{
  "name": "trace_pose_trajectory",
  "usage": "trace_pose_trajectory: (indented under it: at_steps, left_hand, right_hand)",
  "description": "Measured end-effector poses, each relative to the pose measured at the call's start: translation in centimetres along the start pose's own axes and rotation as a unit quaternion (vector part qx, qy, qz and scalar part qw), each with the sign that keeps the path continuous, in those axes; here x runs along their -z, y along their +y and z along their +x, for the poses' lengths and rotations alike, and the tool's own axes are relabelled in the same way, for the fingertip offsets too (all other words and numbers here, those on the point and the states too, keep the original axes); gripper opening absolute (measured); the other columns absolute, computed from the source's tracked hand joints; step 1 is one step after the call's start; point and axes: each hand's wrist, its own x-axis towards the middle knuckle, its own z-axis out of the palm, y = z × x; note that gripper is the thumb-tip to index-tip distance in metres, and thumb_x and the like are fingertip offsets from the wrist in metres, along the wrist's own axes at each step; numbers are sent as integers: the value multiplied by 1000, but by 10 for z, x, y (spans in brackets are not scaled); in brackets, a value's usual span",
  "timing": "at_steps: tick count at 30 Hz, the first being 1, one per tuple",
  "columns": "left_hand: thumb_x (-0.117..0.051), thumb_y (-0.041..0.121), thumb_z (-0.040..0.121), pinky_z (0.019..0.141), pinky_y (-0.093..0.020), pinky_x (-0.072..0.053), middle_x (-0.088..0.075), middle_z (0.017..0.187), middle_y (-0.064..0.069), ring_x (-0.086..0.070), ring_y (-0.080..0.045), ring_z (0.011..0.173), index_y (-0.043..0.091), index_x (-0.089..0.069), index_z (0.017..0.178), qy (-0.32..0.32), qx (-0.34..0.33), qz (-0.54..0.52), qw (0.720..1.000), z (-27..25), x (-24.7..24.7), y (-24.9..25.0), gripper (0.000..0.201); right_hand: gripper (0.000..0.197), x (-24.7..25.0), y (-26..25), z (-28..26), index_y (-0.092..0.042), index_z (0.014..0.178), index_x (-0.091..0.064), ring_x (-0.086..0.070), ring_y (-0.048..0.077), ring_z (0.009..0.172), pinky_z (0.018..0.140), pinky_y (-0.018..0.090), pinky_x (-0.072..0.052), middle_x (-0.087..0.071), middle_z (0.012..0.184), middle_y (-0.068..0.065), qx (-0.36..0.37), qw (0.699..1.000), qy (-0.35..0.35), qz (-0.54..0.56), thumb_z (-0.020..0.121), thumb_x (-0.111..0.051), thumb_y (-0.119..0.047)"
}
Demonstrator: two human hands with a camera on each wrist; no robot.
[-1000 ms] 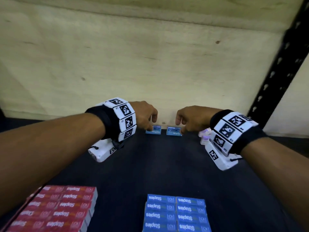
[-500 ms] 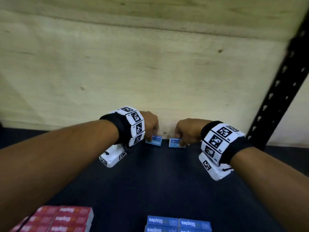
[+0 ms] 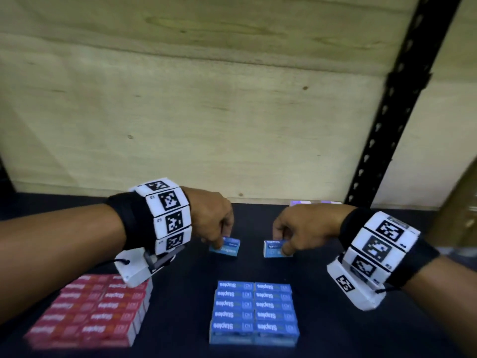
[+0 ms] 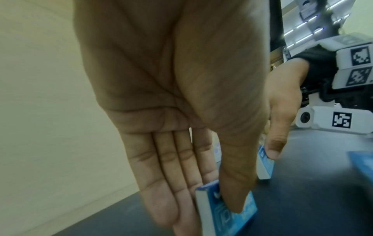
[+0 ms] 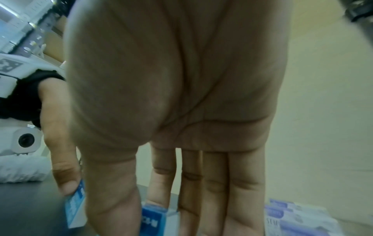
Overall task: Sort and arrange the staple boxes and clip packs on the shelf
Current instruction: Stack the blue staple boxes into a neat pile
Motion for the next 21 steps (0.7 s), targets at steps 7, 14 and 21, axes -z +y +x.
trace_pose_trajectory:
  at_steps: [7, 14, 21]
  left_hand:
    - [-71, 29, 85, 79, -22, -49, -74, 98, 5, -67, -10, 90, 24, -70, 106, -19, -12, 18, 1000, -36, -12, 15, 21]
    - [-71, 33, 86, 70, -13, -44, -72, 98, 13, -59, 2, 80, 27, -70, 104, -33, -30, 7, 999, -54, -23, 17, 19]
    - [-70, 9, 85, 78, -12, -48, -70, 113, 11, -65, 0, 90, 27, -62, 119, -82, -54, -23, 995, -60, -23, 9, 39]
  right_hand:
    - [18, -17, -6, -40, -26, 102, -69, -61, 11, 88, 78, 24, -48, -69, 99, -9, 4, 1000, -1, 17, 86, -70, -31]
    - [17, -27, -9, -56, -26, 102, -69, -65, 12, 94, 88, 29, -52, -72, 98, -9, 18, 999, 0, 37, 86, -70, -32]
    - [22, -31, -5, -60, -32, 106, -69, -61, 5, 88, 84, 25, -50, -68, 92, -17, 28, 998, -6, 50, 84, -72, -35]
